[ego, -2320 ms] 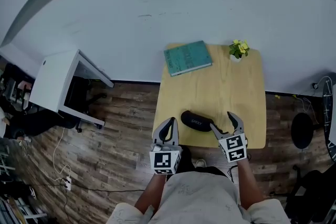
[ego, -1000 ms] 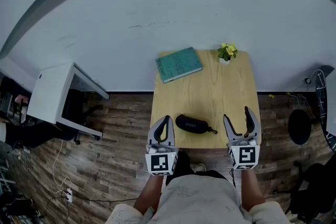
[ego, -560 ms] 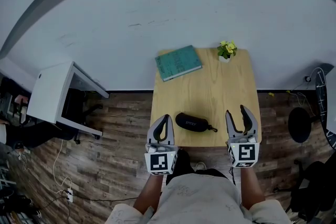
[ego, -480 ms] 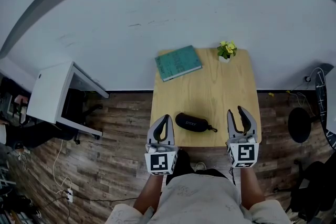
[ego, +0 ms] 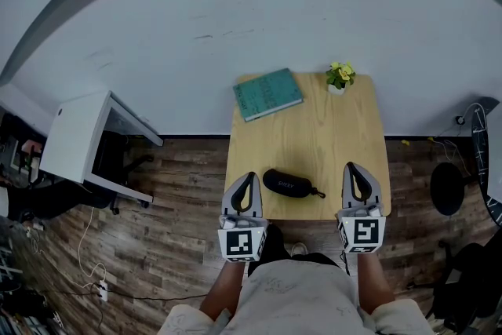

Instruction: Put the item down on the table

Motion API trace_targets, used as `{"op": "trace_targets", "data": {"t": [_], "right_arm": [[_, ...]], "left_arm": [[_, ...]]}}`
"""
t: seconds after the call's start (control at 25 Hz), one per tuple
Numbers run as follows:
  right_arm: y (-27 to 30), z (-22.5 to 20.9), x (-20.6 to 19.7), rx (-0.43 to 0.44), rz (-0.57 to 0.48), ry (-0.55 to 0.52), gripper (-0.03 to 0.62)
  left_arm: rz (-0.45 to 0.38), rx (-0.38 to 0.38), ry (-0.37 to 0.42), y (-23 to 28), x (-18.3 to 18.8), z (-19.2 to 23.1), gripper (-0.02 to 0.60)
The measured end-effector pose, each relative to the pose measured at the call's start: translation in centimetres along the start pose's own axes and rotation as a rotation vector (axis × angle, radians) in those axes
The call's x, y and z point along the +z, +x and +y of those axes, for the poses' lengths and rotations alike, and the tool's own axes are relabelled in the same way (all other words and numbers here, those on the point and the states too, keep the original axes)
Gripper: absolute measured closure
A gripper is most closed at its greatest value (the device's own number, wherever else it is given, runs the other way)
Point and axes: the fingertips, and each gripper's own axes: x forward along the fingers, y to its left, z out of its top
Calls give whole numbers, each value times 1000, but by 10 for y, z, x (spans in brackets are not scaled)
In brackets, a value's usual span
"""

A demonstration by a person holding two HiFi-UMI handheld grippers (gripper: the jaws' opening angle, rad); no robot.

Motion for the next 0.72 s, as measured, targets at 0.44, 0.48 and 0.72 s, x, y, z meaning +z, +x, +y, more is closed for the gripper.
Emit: {"op": "trace_targets", "data": {"t": [0.44, 0.48, 0.72], "right_arm": [[3, -1, 0, 9, 1, -2, 579], [3, -1, 0, 10, 2, -2, 579], [3, -4, 2, 16, 3, -5, 579]], "left_arm": [[11, 10, -7, -1, -1, 0, 574], [11, 12, -6, -1, -1, 0, 574], [9, 7, 1, 2, 4, -1, 574]]}}
